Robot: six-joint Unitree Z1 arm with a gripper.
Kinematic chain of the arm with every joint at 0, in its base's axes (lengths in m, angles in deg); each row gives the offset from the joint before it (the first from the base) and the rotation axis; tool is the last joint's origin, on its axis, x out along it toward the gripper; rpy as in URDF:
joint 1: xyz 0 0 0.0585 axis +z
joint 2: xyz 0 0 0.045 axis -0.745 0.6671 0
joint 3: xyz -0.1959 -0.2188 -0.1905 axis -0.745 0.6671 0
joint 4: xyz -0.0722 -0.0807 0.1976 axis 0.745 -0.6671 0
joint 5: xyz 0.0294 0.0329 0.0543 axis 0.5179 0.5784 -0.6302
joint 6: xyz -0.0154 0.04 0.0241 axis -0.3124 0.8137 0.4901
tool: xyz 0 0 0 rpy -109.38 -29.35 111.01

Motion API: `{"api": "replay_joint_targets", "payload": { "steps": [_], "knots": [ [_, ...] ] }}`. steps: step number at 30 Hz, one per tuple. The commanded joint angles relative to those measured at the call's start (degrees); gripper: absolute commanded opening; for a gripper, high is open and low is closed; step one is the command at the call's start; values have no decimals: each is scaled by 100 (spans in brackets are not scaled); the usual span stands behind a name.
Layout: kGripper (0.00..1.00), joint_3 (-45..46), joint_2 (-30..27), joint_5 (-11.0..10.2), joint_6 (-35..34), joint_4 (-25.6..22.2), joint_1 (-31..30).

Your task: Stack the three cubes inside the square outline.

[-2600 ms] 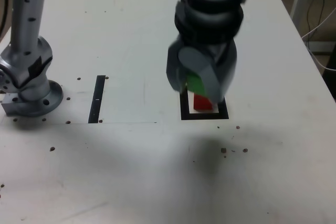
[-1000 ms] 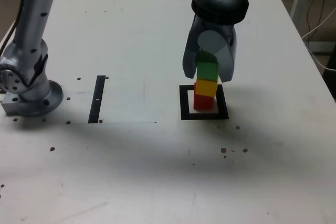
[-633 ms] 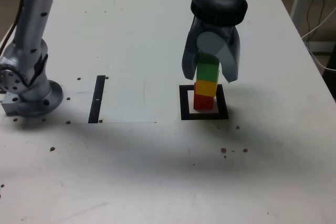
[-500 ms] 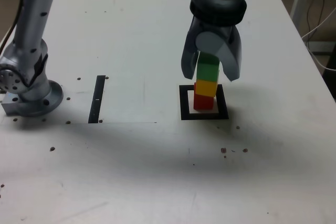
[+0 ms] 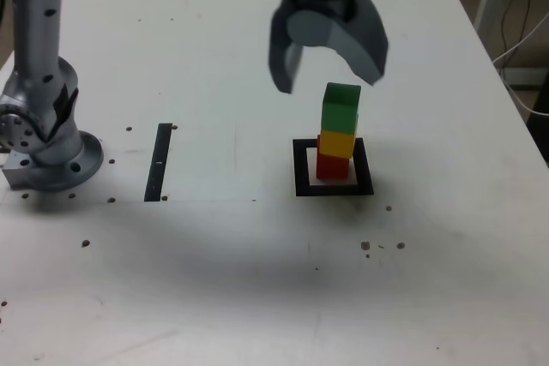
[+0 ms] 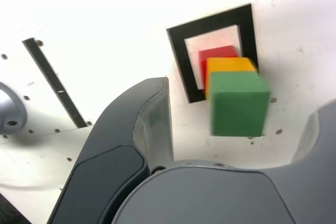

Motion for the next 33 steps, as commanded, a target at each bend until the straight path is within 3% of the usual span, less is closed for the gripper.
{"api": "replay_joint_targets", "payload": {
  "steps": [1, 12, 19, 27, 33],
  "knots": [
    [99, 170, -256, -16, -68, -8, 8],
    [99, 1430, -1291, -64, -281, 67, 8],
    [99, 3214, -2013, -92, -568, 690, 63],
    [100, 4893, -2598, 272, -817, 1501, 70],
    [100, 5583, -2778, 562, -846, 1945, 65]
  ]
}}
